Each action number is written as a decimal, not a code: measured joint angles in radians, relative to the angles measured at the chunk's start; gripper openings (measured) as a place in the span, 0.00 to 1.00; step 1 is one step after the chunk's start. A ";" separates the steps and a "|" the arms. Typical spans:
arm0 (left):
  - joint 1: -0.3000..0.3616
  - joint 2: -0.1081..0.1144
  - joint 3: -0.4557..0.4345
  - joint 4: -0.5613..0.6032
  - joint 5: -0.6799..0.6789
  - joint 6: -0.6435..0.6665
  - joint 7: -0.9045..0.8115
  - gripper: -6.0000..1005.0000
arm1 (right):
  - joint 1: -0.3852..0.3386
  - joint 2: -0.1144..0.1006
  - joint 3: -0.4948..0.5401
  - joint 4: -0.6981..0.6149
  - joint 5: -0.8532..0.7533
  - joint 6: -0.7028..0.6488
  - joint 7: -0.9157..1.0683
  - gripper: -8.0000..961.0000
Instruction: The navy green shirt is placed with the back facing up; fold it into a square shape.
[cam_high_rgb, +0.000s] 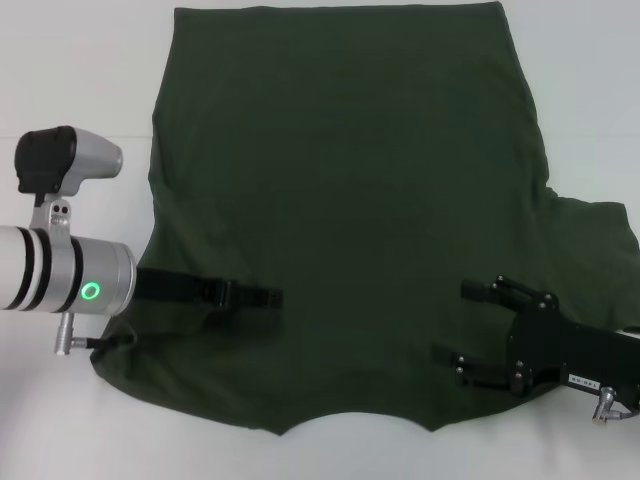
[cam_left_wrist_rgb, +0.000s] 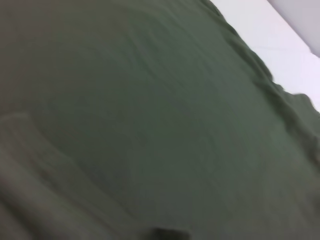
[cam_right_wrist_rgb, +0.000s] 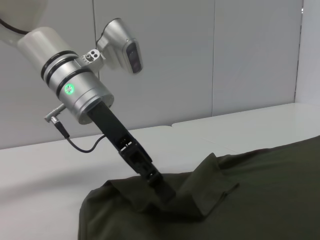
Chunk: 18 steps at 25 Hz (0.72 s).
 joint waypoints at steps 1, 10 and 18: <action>-0.001 0.000 0.000 0.000 0.000 0.011 0.000 0.86 | 0.000 0.000 0.000 0.000 0.000 0.000 0.000 0.98; -0.011 0.001 -0.001 -0.012 -0.054 0.130 0.016 0.86 | 0.001 0.000 0.000 0.000 0.001 0.010 0.000 0.98; 0.069 0.034 -0.113 -0.016 -0.279 0.357 0.327 0.86 | 0.001 0.001 0.004 0.000 0.003 0.014 0.006 0.98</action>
